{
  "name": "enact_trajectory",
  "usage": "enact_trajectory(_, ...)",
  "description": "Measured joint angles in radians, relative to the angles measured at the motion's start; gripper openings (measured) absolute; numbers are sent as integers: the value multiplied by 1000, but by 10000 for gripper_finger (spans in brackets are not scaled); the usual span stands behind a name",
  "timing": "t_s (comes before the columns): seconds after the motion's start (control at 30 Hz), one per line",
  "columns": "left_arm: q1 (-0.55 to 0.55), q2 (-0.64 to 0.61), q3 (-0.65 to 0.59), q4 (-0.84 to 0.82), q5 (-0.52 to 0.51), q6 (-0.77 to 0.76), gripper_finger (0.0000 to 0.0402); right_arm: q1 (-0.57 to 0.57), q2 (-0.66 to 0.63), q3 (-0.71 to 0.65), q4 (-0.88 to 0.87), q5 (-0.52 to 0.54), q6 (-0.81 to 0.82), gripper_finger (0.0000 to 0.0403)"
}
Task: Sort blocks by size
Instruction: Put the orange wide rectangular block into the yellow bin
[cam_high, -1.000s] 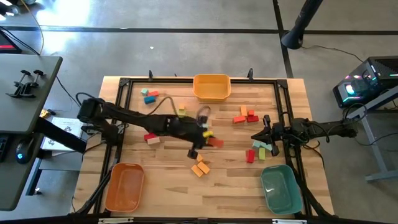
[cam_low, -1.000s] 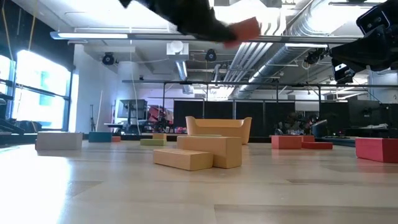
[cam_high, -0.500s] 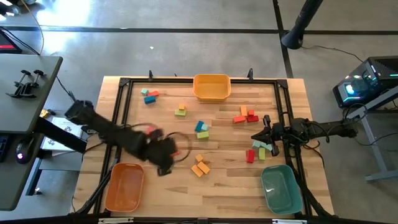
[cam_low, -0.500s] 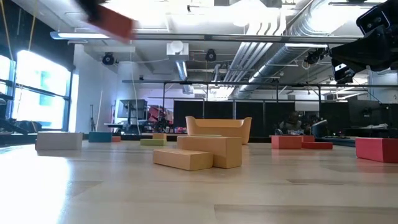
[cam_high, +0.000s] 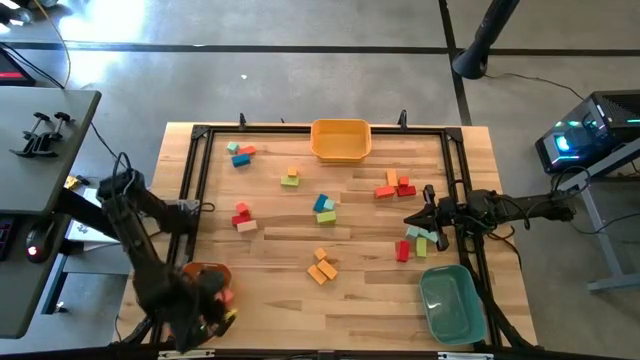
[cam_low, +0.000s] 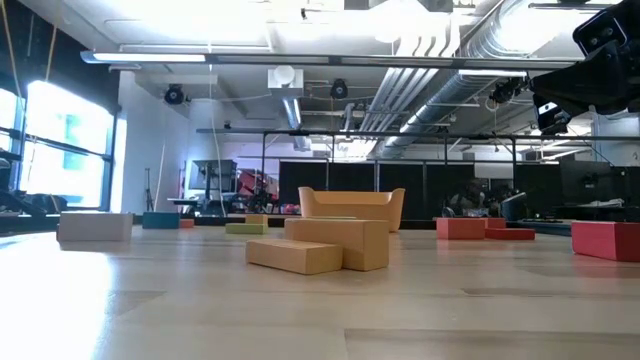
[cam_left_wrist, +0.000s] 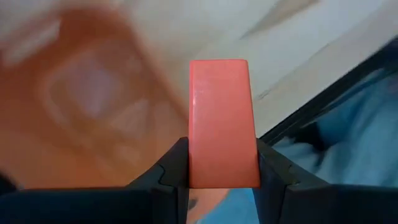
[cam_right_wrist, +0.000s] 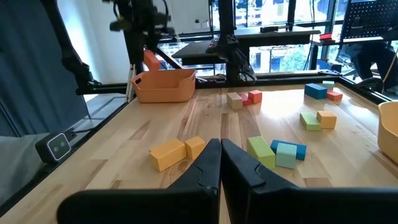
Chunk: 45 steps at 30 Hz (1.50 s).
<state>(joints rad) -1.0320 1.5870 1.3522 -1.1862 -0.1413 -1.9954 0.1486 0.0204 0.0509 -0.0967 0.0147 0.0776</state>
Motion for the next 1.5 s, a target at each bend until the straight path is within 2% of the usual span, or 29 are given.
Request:
enact_trajectory(0.1,-58,4,-71,59,35,-86,98,0,0,0,0,0,0,0)
enact_trajectory(0.2,-73,-3,-112,80,6,-53,98,0,0,0,0,0,0,0)
enact_trajectory(0.3,-34,-30,-115,82,-83,72,98,0,0,0,0,0,0,0)
enact_trajectory(0.43,77,-98,-114,84,-236,371,98,0,0,0,0,0,0,0)
enact_trajectory(0.53,214,-147,-113,83,-337,652,98,0,0,0,0,0,0,0)
enact_trajectory(0.67,506,-176,-113,155,-386,1032,98,0,0,0,0,0,0,0)
enact_trajectory(0.83,906,-151,-113,502,-384,1484,98,0,0,0,0,0,0,0)
enact_trajectory(0.93,1115,-109,-113,724,-286,1641,98,0,0,0,0,0,0,0)
enact_trajectory(1.03,1275,-48,-113,897,-171,1660,98,0,0,0,0,0,0,0)
enact_trajectory(1.17,1392,58,-113,1120,-154,1629,98,0,0,0,0,0,0,0)
enact_trajectory(1.3,1419,156,-113,1214,-159,1601,98,0,0,0,0,0,0,0)
enact_trajectory(1.43,1410,265,-114,1193,-251,1625,98,0,0,0,0,0,0,0)
enact_trajectory(1.5,1411,305,-114,1205,-283,1585,99,0,0,0,0,0,0,0)
